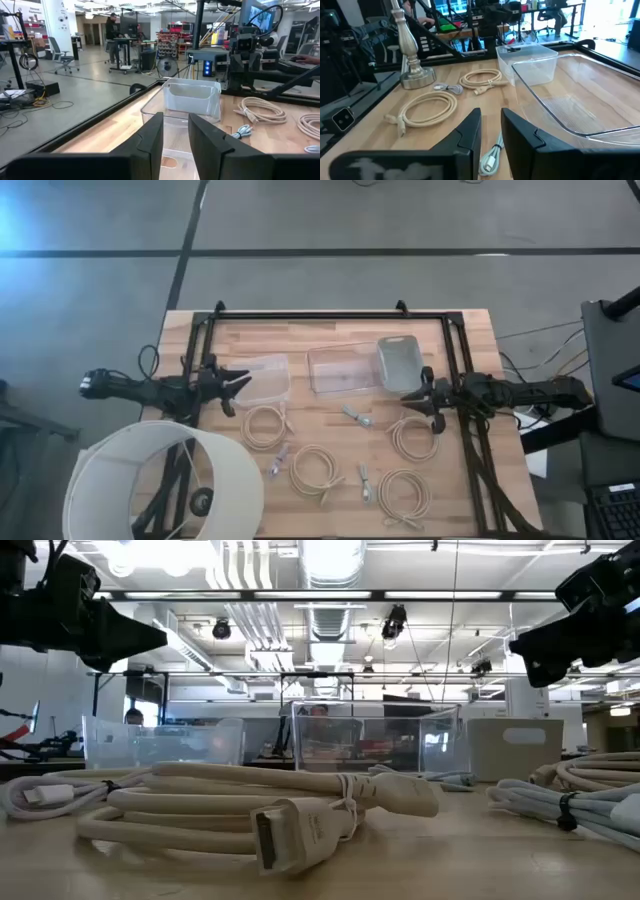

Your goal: Pick & Place USB Port

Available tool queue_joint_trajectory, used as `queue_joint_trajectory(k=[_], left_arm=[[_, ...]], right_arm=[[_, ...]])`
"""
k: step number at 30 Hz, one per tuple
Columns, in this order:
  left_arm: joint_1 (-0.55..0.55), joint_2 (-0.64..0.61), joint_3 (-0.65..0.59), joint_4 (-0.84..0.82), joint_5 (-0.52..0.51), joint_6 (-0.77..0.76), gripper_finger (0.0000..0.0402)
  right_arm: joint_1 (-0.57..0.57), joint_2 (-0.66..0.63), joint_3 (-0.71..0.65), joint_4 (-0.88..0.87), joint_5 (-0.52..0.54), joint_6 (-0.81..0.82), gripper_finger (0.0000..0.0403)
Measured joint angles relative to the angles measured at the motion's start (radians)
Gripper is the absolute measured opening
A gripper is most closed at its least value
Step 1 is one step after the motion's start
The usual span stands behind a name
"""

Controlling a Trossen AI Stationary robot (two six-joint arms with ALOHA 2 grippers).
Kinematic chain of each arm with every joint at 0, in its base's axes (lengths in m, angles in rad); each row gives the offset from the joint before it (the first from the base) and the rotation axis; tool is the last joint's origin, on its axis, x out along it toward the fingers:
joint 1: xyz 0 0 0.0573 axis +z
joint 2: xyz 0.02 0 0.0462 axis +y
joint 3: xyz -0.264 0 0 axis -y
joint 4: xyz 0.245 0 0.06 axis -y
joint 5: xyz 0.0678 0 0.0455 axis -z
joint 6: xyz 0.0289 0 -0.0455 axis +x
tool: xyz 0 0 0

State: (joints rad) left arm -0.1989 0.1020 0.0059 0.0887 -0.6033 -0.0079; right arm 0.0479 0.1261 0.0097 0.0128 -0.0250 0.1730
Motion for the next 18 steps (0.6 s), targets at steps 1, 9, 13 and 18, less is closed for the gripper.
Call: queue_joint_trajectory(k=[1, 9, 13, 18], left_arm=[[0.000, 0.000, 0.000, 0.000, 0.000, 0.000, 0.0094], [0.001, 0.000, 0.000, 0.000, 0.000, 0.000, 0.0094], [0.001, 0.000, 0.000, 0.000, 0.000, 0.000, 0.0094], [0.001, 0.000, 0.000, 0.000, 0.000, 0.000, 0.0094]], right_arm=[[0.000, 0.000, 0.000, 0.000, 0.000, 0.000, 0.0068], [0.000, 0.000, 0.000, 0.000, 0.000, 0.000, 0.0081], [0.000, 0.000, 0.000, 0.000, 0.000, 0.000, 0.0085], [0.000, 0.000, 0.000, 0.000, 0.000, 0.000, 0.0085]])
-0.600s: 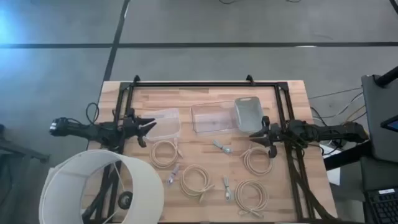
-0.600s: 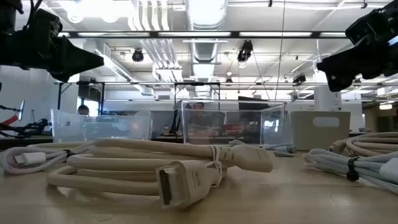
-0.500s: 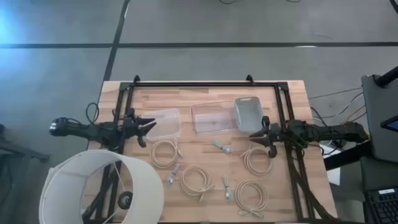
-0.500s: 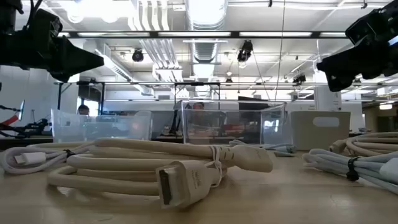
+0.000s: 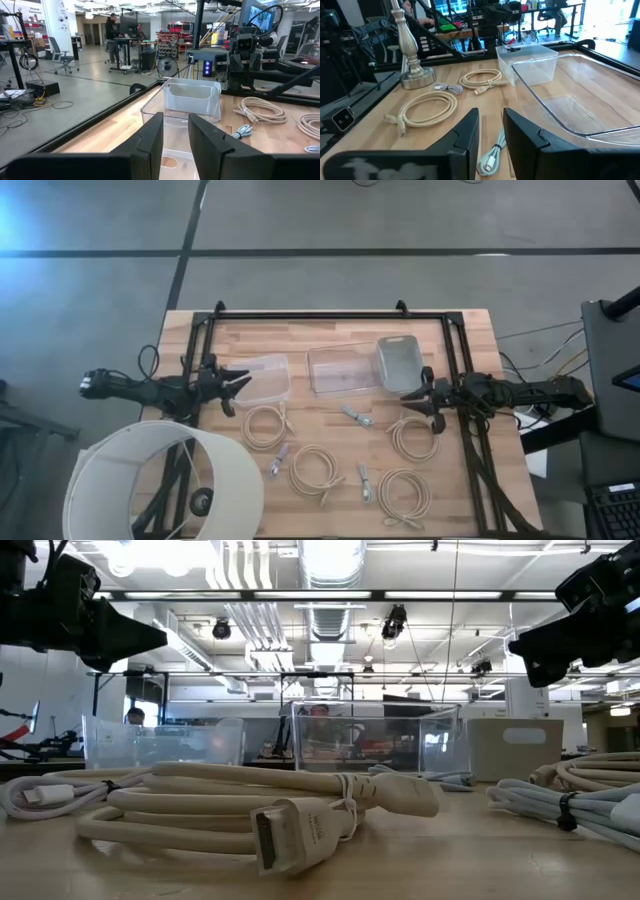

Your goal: Pick & Place USB Port

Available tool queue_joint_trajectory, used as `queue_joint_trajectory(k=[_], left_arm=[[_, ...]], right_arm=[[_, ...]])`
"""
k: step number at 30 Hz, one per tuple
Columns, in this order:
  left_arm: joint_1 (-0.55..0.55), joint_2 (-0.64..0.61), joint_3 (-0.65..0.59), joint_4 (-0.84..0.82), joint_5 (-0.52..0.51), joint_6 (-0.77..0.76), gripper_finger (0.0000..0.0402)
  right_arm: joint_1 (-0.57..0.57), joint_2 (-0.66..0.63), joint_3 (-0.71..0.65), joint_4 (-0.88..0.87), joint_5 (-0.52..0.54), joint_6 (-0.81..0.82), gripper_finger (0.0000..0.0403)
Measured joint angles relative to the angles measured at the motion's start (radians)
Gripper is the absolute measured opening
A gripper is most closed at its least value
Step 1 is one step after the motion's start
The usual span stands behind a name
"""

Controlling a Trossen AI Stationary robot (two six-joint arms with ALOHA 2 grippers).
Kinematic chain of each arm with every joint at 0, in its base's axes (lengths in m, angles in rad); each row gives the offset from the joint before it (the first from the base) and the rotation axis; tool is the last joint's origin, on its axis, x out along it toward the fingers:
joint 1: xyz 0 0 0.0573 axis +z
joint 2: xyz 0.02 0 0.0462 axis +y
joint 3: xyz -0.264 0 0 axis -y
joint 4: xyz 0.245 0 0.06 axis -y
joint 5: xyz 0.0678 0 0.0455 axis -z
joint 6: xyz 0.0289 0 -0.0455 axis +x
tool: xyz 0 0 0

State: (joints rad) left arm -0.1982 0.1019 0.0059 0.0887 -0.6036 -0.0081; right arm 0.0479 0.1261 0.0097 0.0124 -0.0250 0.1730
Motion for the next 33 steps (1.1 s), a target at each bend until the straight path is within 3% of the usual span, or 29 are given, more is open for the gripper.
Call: queue_joint_trajectory(k=[11, 33], left_arm=[[-0.001, 0.000, 0.000, 0.000, 0.000, 0.000, 0.0094], [-0.001, 0.000, 0.000, 0.000, 0.000, 0.000, 0.0094]], right_arm=[[0.000, 0.000, 0.000, 0.000, 0.000, 0.000, 0.0068], [0.000, 0.000, 0.000, 0.000, 0.000, 0.000, 0.0079]])
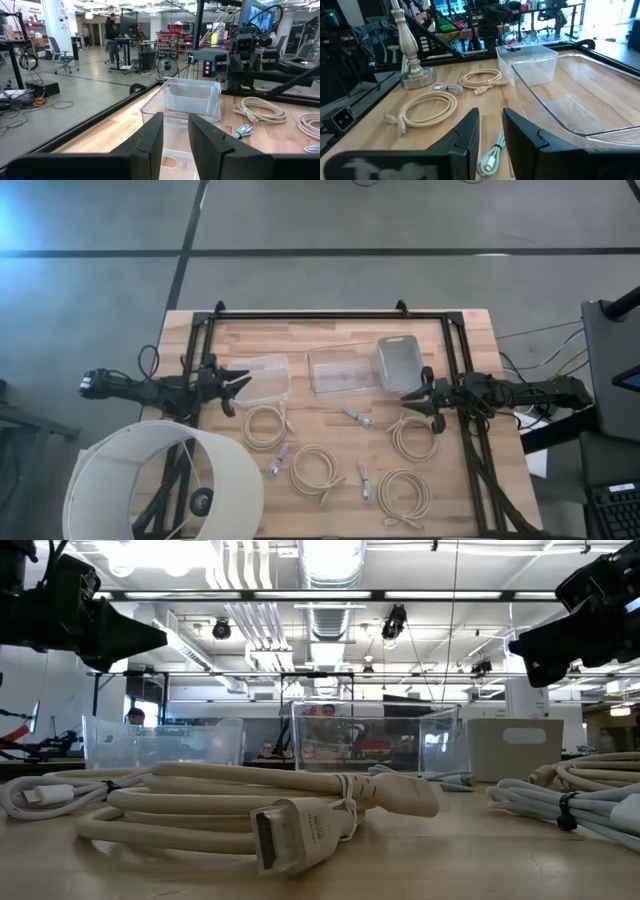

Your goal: Pick & Place USB Port

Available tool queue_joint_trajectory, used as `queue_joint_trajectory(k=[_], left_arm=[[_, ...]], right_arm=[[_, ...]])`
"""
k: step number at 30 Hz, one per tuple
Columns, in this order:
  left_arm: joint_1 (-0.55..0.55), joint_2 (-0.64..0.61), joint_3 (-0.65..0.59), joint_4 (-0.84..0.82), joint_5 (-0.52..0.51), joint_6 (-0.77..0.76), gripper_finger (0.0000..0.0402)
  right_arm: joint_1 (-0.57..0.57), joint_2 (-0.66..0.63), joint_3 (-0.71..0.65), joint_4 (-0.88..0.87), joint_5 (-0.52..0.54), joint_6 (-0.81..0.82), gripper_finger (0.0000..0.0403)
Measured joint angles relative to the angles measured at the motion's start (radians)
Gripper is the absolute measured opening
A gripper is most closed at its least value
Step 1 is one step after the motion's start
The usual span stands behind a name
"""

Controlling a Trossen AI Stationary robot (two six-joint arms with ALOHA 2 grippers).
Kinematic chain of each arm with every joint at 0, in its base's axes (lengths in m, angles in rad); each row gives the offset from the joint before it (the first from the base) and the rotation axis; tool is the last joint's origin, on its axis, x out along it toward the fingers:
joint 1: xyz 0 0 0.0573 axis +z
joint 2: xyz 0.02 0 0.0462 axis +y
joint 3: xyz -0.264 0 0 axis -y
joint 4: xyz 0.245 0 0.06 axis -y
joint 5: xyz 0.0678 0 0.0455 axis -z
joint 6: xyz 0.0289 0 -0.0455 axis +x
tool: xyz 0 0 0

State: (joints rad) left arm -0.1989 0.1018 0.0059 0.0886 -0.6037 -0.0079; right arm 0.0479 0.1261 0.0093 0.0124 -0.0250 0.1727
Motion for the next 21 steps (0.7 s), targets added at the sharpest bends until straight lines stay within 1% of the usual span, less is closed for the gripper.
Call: queue_joint_trajectory(k=[8, 21], left_arm=[[0.000, 0.000, 0.000, 0.000, 0.000, 0.000, 0.0094], [0.000, 0.000, 0.000, 0.000, 0.000, 0.000, 0.0094]], right_arm=[[0.000, 0.000, 0.000, 0.000, 0.000, 0.000, 0.0068], [0.000, 0.000, 0.000, 0.000, 0.000, 0.000, 0.0085]])
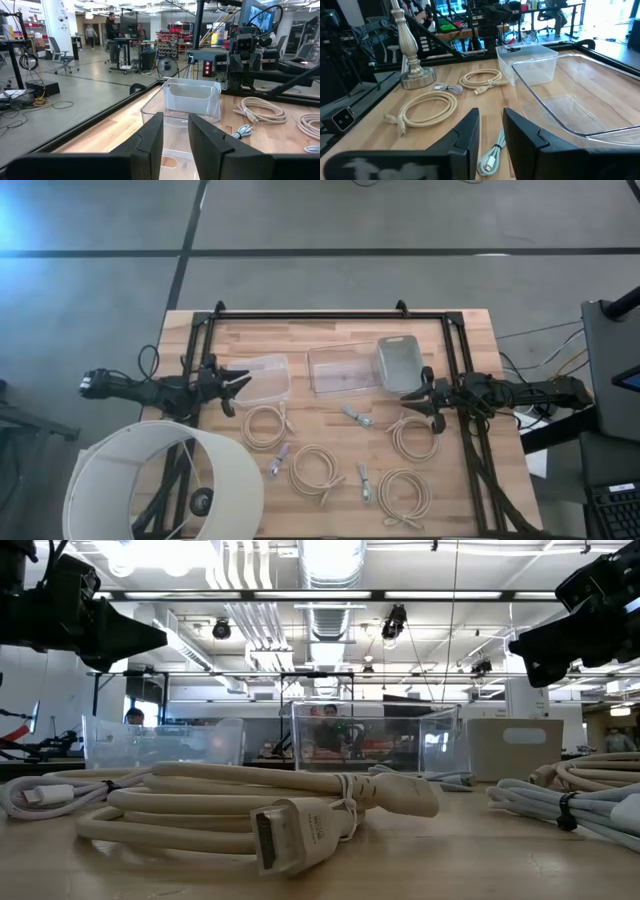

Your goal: Pick & Place USB Port

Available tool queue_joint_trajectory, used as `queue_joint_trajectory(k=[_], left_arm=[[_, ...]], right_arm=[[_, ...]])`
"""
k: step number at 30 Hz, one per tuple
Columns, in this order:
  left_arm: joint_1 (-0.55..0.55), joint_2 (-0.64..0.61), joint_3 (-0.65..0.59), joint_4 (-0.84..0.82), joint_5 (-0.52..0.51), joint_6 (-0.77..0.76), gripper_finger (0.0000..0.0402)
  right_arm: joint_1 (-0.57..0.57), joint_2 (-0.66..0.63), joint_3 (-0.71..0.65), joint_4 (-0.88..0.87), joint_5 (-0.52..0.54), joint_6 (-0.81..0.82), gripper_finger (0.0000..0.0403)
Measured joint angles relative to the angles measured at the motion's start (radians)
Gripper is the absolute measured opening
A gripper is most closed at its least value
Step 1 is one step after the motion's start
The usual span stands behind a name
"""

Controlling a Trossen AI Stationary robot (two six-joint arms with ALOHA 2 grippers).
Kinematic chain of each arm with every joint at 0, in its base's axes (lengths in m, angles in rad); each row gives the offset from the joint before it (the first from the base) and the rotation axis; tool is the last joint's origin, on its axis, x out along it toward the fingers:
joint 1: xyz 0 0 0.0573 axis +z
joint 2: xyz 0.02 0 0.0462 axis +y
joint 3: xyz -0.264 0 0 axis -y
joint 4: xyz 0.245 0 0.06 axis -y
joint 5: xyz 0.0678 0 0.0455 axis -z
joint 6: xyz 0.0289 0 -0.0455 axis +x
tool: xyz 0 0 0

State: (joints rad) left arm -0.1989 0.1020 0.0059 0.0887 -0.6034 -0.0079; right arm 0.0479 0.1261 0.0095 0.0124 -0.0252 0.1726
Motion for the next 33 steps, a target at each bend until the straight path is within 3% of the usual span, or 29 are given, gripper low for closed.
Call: queue_joint_trajectory(k=[16, 33], left_arm=[[0.001, 0.000, 0.000, 0.000, 0.000, 0.000, 0.0094], [0.000, 0.000, 0.000, 0.000, 0.000, 0.000, 0.0094]], right_arm=[[0.000, 0.000, 0.000, 0.000, 0.000, 0.000, 0.0068], [0.000, 0.000, 0.000, 0.000, 0.000, 0.000, 0.0086]])
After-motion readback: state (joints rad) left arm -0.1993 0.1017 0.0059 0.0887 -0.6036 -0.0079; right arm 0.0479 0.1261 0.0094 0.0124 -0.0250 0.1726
